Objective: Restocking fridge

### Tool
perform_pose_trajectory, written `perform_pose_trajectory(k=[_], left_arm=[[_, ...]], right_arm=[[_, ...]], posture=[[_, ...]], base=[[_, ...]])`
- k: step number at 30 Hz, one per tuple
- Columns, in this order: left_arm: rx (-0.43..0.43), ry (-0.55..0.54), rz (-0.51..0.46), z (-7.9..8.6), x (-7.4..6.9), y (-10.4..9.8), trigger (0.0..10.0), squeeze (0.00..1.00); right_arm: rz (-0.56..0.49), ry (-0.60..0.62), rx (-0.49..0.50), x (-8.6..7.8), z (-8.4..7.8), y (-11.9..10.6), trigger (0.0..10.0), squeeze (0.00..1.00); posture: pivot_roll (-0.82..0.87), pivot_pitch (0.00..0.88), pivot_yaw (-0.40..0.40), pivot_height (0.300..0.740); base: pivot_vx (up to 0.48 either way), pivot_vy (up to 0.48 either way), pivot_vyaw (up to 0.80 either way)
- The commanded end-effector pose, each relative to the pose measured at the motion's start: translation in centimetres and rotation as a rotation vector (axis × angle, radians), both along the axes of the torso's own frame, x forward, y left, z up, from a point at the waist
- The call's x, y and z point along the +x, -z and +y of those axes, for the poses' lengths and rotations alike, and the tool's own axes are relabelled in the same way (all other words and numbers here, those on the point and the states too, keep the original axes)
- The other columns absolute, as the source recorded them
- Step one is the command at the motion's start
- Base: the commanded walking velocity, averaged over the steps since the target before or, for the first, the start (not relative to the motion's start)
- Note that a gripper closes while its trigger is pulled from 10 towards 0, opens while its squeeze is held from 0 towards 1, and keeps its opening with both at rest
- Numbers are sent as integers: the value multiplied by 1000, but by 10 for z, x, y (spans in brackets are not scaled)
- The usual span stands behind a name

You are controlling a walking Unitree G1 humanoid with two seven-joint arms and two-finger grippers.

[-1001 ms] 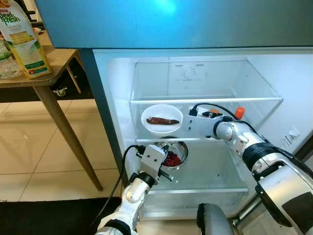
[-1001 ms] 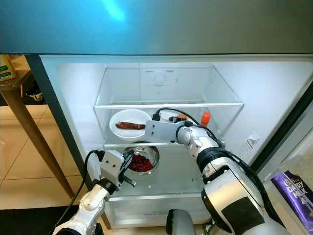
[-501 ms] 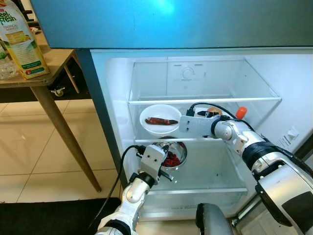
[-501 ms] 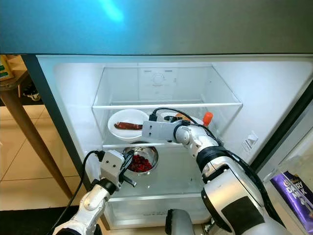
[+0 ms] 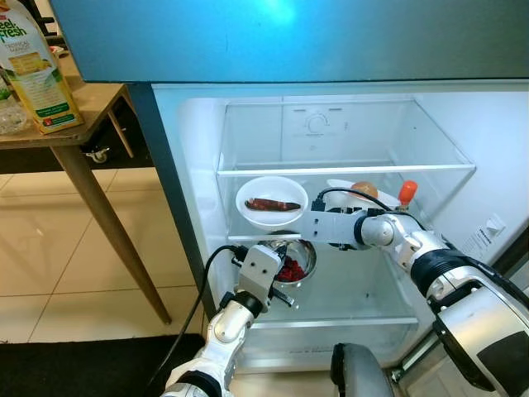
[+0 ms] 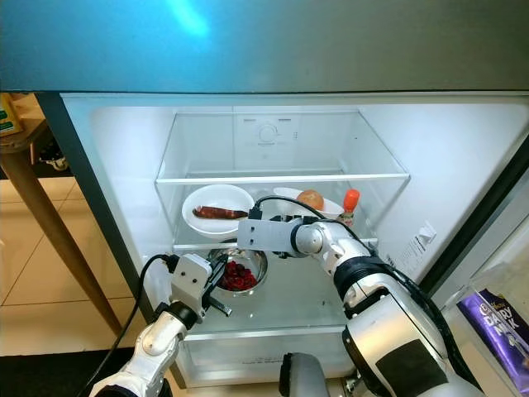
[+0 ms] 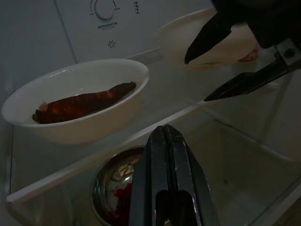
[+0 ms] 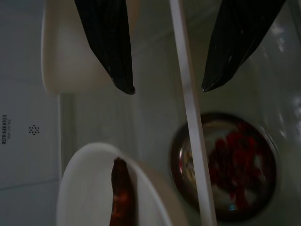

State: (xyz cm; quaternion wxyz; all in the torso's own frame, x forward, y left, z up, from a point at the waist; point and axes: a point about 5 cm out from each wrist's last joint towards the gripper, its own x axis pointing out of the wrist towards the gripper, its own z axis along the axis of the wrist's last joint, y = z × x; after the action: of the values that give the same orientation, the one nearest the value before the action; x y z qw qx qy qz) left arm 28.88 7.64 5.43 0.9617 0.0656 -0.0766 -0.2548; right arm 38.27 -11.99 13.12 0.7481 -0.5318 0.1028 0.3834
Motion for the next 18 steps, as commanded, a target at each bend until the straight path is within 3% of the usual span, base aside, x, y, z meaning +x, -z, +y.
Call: perform_pose_trajectory(k=[1,3,4,5,8,9,15,18], left_arm=[[7,13,-41,-2,4,-8,10000,0],[7,13,-41,-2,4,-8,10000,0],[7,13,-41,-2,4,-8,10000,0],[7,14,-40,-2,4,-8,10000,0],[6,15,-41,-3,4,-8,10000,0],[5,15,-42,-3,4,-8,10000,0],[4,15,-43,-3,4,-9,10000,0],[5,12,-41,-3,4,-8,10000,0]], right_arm=[[16,-18,153,-1,11,-7,10000,0],[16,-18,153,-1,11,-7,10000,0],[11,-11,294,1,16,-17,10000,0],[9,-4,351,2,17,-21,10000,0],[12,9,428,2,17,-25,9608,0],[14,8,439,1,16,-24,0,0],[4,28,456,1,10,-23,0,0],[-67,171,433,8,-16,-25,0,0]], posture=[[-94,3,-39,550],[-94,3,-39,550],[-94,3,-39,550],[-94,3,-39,550],[-94,3,-39,550],[-94,3,-39,550],[-95,3,-37,550],[-95,3,-37,550]], base=[[0,0,0],[0,0,0],[0,0,0],[0,0,0],[0,0,0],[0,0,0],[0,0,0],[0,0,0]])
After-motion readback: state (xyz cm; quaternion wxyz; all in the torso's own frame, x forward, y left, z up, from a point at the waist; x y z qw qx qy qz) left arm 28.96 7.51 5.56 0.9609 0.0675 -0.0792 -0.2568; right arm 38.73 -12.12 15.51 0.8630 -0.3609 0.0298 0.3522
